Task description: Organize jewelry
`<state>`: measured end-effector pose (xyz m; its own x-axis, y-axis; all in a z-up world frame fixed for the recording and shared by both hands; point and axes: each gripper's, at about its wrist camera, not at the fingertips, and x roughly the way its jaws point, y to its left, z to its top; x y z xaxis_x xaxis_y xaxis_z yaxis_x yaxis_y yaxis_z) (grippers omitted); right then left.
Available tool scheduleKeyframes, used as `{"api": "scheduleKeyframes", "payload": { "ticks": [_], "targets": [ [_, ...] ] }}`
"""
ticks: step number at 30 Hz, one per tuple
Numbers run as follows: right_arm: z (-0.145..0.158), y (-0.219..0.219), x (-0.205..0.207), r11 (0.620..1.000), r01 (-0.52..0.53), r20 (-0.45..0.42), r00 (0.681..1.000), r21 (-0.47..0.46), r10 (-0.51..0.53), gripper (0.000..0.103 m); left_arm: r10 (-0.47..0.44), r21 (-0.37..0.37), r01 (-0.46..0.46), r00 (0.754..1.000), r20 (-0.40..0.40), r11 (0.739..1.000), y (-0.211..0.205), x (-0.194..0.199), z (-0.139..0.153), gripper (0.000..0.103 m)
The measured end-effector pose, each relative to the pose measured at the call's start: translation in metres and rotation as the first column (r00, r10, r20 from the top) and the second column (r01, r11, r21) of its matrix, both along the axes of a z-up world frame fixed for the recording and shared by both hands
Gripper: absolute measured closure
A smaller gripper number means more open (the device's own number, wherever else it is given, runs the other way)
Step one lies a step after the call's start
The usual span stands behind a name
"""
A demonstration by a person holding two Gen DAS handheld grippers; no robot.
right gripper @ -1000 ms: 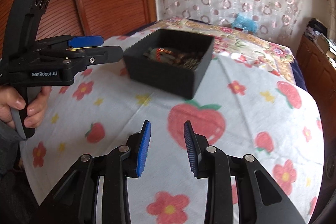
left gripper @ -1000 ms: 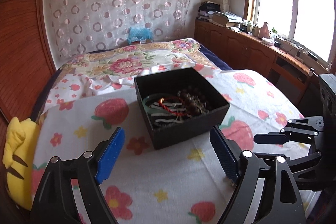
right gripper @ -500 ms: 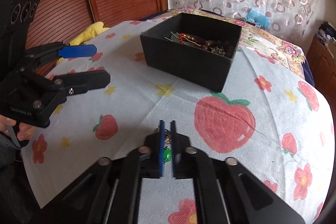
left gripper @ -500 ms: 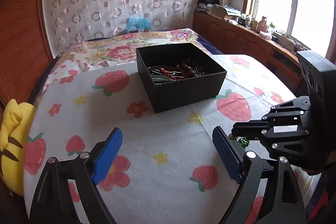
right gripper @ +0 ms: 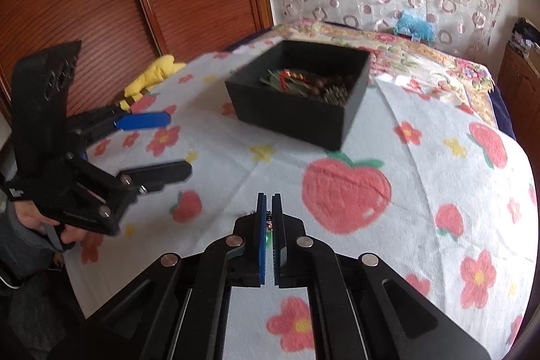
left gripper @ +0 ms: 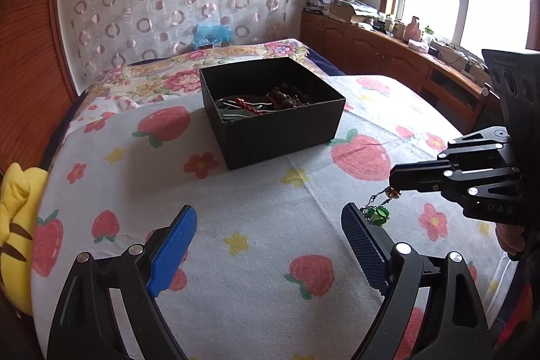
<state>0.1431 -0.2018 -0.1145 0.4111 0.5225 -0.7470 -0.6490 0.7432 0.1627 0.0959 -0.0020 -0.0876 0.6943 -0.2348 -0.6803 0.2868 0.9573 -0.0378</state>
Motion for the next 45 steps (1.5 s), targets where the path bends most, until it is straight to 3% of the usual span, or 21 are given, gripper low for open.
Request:
{"api": "scheduleKeyframes", "payload": {
  "ticks": [8, 13, 25, 31, 38, 41, 42, 45],
  "targets": [
    [-0.015, -0.020, -0.010, 1.000, 0.011, -0.039, 0.999, -0.019, -0.011, 0.099, -0.021, 0.014, 0.021, 1.000, -0.010, 1.000, -0.010, -0.002, -0.002, 0.019],
    [-0.011, -0.034, -0.015, 0.999, 0.027, -0.048, 0.999, 0.028, -0.025, 0.099, -0.044, 0.022, 0.045, 0.999, -0.017, 0.999, -0.020, -0.004, -0.003, 0.019],
    [-0.003, -0.055, -0.015, 0.995, 0.103, 0.030, 0.994, 0.003, -0.103, 0.099, -0.153, 0.033, 0.155, 0.987, -0.045, 0.987, -0.064, -0.008, -0.008, 0.020],
    [-0.002, -0.061, -0.014, 0.993, 0.121, 0.047, 0.991, 0.000, -0.121, 0.099, -0.199, 0.070, 0.205, 0.976, -0.088, 0.976, -0.091, -0.002, -0.017, 0.047],
    [0.000, -0.062, -0.015, 0.992, 0.123, 0.059, 0.991, 0.000, -0.123, 0.099, -0.205, 0.100, 0.217, 0.972, -0.117, 0.971, -0.099, 0.003, -0.027, 0.064],
    [0.001, -0.061, -0.016, 0.993, 0.120, 0.065, 0.991, 0.002, -0.120, 0.099, -0.205, 0.088, 0.215, 0.973, -0.108, 0.973, -0.096, 0.001, -0.027, 0.078],
    [0.002, -0.061, -0.016, 0.993, 0.120, 0.066, 0.991, 0.002, -0.120, 0.099, -0.205, 0.083, 0.215, 0.973, -0.109, 0.973, -0.095, 0.001, -0.027, 0.087],
    [0.002, -0.060, -0.015, 0.993, 0.121, 0.067, 0.990, 0.001, -0.121, 0.099, -0.199, 0.075, 0.207, 0.975, -0.101, 0.975, -0.091, 0.001, -0.025, 0.088]
  ]
}}
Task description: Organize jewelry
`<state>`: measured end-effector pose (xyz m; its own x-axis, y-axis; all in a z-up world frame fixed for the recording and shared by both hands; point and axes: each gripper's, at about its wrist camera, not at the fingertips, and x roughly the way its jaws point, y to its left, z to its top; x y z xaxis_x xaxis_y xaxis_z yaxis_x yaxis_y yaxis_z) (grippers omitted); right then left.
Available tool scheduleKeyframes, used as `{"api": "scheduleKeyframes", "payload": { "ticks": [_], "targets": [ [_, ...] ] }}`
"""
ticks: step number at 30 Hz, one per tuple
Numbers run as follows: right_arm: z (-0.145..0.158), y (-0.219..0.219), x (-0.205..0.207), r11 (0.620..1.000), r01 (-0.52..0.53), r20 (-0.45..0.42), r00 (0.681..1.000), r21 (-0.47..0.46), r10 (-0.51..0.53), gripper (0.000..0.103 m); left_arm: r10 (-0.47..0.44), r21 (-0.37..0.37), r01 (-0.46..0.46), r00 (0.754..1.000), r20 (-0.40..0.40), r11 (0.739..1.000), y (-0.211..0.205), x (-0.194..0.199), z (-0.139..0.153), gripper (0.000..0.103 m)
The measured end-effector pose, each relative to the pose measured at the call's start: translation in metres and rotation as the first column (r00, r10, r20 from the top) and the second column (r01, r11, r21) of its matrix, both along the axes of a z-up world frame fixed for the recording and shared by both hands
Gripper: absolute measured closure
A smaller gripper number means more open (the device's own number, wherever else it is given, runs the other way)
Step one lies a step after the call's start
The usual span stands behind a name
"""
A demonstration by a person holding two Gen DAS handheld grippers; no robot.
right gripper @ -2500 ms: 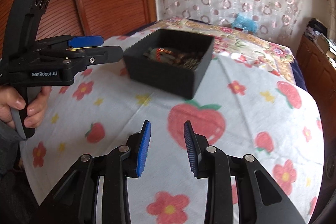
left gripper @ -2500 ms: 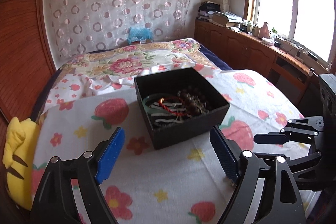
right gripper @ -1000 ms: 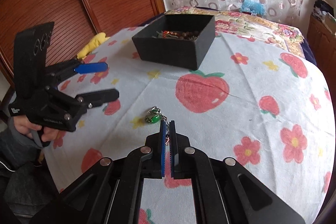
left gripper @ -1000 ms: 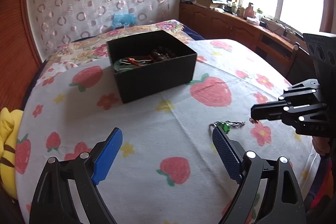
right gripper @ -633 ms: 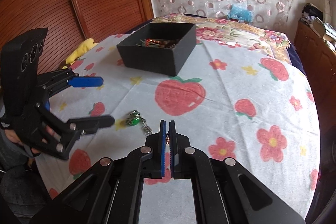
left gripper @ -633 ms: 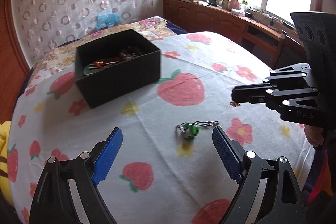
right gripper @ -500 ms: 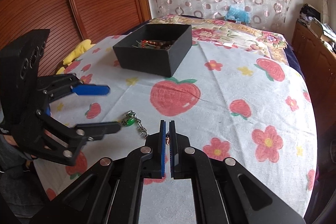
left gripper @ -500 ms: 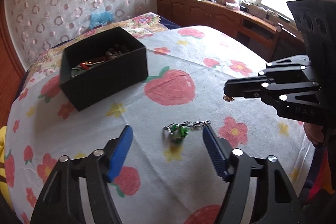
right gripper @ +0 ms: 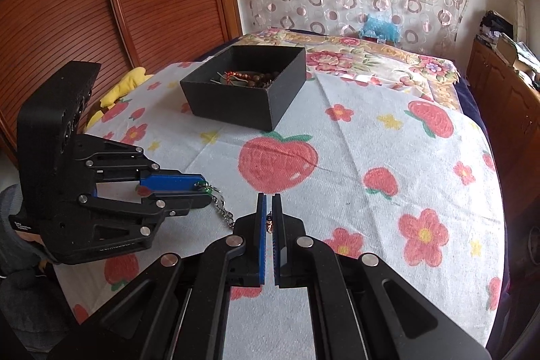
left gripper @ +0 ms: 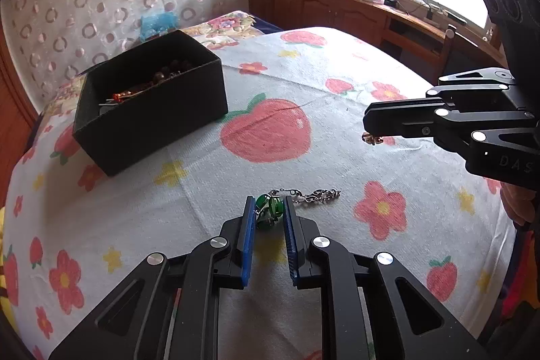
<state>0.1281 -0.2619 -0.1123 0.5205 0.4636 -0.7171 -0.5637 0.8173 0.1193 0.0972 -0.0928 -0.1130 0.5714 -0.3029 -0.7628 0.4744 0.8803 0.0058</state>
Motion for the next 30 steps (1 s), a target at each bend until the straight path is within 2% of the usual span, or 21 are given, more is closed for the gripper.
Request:
{"api": "scheduleKeyframes", "payload": {
  "ticks": [5, 13, 19, 30],
  "targets": [
    [0.003, 0.004, 0.003, 1.000, -0.003, 0.006, 1.000, -0.003, 0.003, 0.099, 0.032, -0.030, -0.031, 0.999, 0.043, 0.999, 0.011, -0.002, 0.014, 0.088],
    [0.022, 0.017, 0.018, 1.000, -0.006, 0.050, 0.999, 0.009, 0.005, 0.099, 0.091, -0.073, -0.082, 0.987, 0.134, 0.994, 0.037, 0.001, 0.056, 0.088],
    [0.039, 0.037, 0.043, 1.000, -0.001, 0.091, 0.996, 0.006, 0.001, 0.099, 0.139, -0.091, -0.124, 0.974, 0.179, 0.988, 0.057, 0.014, 0.082, 0.088],
    [0.051, 0.072, 0.094, 1.000, -0.002, 0.081, 0.997, 0.027, 0.000, 0.099, 0.205, -0.098, -0.187, 0.954, 0.221, 0.977, 0.078, 0.044, 0.109, 0.088]
  ]
}}
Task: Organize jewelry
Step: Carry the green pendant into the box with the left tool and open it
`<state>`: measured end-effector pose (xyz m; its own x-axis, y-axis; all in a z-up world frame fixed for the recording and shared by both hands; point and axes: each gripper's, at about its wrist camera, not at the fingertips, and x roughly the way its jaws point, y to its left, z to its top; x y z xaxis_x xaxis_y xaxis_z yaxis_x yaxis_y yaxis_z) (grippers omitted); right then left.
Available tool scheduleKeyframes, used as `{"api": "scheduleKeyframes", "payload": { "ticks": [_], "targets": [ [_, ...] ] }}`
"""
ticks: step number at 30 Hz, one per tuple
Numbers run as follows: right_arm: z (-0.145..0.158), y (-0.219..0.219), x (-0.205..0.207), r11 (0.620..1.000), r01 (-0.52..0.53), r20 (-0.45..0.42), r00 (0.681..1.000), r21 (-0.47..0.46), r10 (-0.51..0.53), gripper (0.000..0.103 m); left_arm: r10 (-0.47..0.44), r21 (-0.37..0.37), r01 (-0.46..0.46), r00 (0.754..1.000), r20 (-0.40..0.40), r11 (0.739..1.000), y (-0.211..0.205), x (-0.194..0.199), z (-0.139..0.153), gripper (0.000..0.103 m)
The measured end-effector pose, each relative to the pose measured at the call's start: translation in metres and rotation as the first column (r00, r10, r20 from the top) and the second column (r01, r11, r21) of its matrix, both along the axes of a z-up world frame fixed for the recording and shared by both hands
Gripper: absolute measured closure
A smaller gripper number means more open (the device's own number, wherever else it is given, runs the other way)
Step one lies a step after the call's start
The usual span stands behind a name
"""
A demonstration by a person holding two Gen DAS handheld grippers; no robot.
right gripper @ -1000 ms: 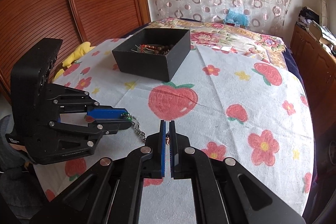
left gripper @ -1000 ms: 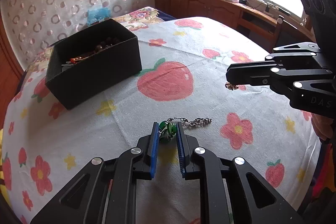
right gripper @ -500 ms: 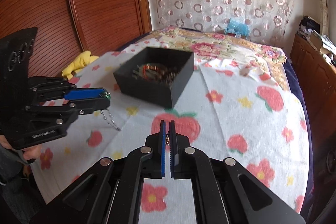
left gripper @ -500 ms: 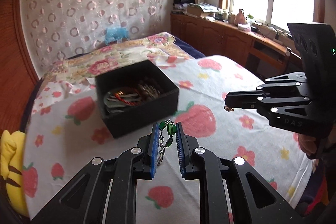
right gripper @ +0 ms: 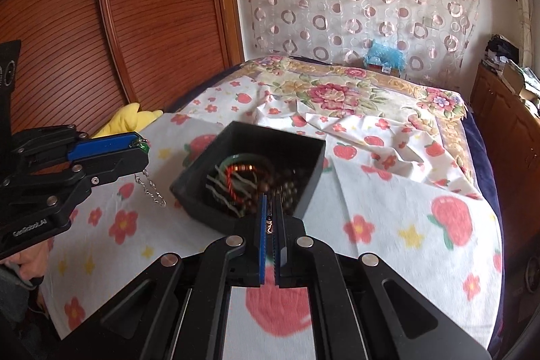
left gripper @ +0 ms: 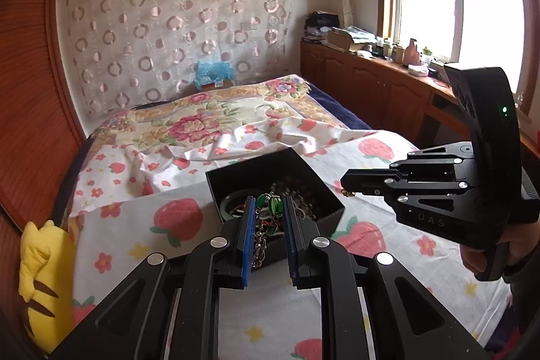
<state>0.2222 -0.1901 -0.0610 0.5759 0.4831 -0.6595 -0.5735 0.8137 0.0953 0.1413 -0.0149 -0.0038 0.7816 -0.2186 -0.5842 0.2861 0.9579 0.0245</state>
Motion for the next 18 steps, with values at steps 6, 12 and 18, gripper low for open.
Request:
{"api": "scheduleKeyframes", "payload": {
  "ticks": [6, 12, 18],
  "targets": [
    [-0.003, 0.013, 0.022, 1.000, -0.007, -0.036, 0.999, 0.028, 0.008, 0.098, 0.019, 0.000, -0.019, 1.000, 0.004, 1.000, 0.005, 0.013, 0.005, 0.088],
    [-0.006, 0.018, 0.036, 1.000, 0.001, -0.048, 0.999, 0.026, 0.000, 0.098, 0.036, 0.000, -0.036, 0.999, -0.007, 0.999, 0.005, 0.027, 0.004, 0.088],
    [-0.009, 0.015, 0.039, 1.000, -0.004, -0.055, 0.998, 0.023, 0.005, 0.096, 0.038, 0.000, -0.038, 0.999, -0.007, 0.999, 0.005, 0.032, 0.003, 0.088]
  ]
}}
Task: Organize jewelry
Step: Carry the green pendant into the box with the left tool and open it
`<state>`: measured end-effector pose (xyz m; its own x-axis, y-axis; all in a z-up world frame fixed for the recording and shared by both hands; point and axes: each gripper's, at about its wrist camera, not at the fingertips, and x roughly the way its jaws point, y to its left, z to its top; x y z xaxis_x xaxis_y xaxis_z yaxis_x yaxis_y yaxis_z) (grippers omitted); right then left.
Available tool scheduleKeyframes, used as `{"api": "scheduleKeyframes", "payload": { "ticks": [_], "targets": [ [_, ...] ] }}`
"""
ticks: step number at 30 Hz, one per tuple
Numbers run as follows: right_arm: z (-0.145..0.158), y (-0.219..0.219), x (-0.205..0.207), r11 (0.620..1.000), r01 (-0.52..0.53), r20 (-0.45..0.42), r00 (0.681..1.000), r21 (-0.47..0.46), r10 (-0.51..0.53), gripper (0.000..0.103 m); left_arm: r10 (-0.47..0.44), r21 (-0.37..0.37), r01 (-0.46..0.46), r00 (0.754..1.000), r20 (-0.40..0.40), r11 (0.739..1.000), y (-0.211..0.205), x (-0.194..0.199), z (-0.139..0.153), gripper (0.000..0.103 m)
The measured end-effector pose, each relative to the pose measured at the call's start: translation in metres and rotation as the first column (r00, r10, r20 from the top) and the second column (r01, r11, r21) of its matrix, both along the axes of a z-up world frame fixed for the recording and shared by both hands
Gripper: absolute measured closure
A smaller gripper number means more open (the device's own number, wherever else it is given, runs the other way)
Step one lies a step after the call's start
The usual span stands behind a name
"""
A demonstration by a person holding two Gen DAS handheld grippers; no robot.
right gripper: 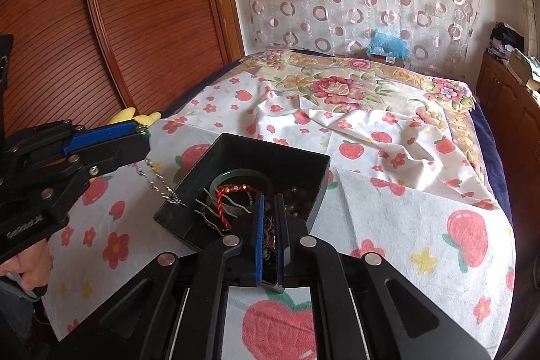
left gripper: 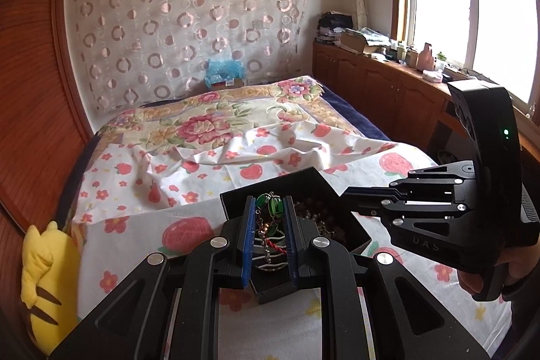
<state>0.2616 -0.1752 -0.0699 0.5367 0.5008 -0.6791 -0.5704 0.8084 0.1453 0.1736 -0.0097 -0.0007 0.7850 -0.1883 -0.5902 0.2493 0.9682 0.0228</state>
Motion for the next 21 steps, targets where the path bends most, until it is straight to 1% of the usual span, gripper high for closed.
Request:
{"api": "scheduleKeyframes", "payload": {
  "ticks": [7, 11, 14, 21],
  "targets": [
    [-0.004, -0.010, -0.003, 1.000, 0.018, 0.000, 1.000, -0.001, -0.018, 0.096, 0.010, 0.004, -0.010, 1.000, -0.004, 1.000, 0.000, 0.010, 0.000, 0.088],
    [-0.007, -0.019, -0.011, 0.999, 0.032, 0.009, 0.999, -0.009, -0.032, 0.096, 0.022, 0.006, -0.022, 1.000, -0.010, 1.000, 0.000, 0.030, 0.000, 0.088],
    [-0.007, -0.026, -0.016, 0.999, 0.043, 0.025, 0.999, -0.013, -0.043, 0.096, 0.039, -0.022, -0.039, 0.999, -0.024, 0.999, 0.001, 0.048, 0.000, 0.088],
    [-0.007, -0.039, -0.029, 0.998, 0.056, 0.045, 0.997, 0.001, -0.056, 0.096, 0.067, 0.011, -0.067, 0.997, -0.031, 0.998, -0.007, 0.071, -0.005, 0.088]
  ]
}}
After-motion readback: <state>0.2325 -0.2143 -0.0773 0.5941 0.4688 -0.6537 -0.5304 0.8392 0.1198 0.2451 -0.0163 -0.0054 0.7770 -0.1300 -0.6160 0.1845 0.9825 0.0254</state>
